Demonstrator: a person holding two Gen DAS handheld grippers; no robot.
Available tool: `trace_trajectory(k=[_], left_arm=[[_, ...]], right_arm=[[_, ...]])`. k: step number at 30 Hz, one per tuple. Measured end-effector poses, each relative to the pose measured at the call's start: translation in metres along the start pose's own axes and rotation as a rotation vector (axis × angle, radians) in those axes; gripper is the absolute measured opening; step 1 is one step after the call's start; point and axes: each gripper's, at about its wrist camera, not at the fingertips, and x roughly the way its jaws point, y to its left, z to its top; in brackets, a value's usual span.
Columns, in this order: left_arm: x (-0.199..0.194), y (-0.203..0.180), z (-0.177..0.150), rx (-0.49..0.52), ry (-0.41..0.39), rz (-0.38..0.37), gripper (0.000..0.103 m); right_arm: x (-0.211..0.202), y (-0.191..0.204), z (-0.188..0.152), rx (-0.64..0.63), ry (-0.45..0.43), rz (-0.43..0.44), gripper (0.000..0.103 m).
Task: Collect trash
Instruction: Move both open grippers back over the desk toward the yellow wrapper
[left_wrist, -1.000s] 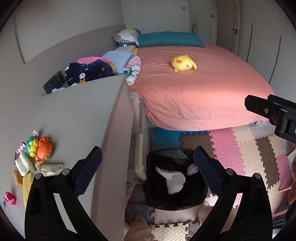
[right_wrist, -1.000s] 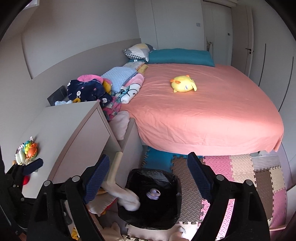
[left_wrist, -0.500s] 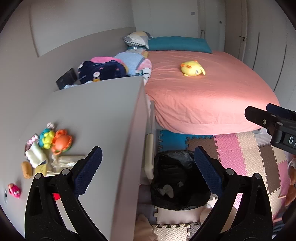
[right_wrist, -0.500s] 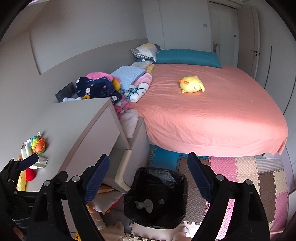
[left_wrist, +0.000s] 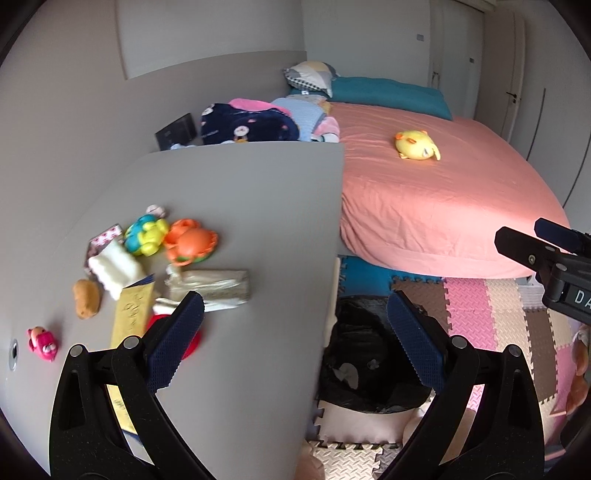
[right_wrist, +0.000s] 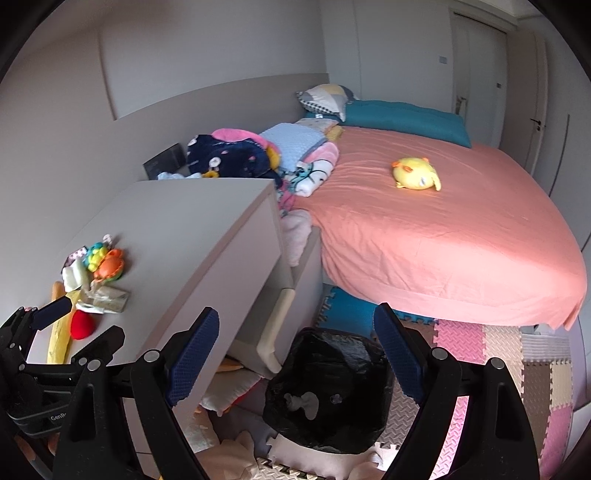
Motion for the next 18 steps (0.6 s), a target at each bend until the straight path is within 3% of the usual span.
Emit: trace_trajectory(k=[18], left_arm=[[-0.013,0.091,-0.038,-0.113,0.043,0.114,0.096]], right_arm=[[0.029,0.091,-0.009,-0.135,0.058,0.096,0.086]])
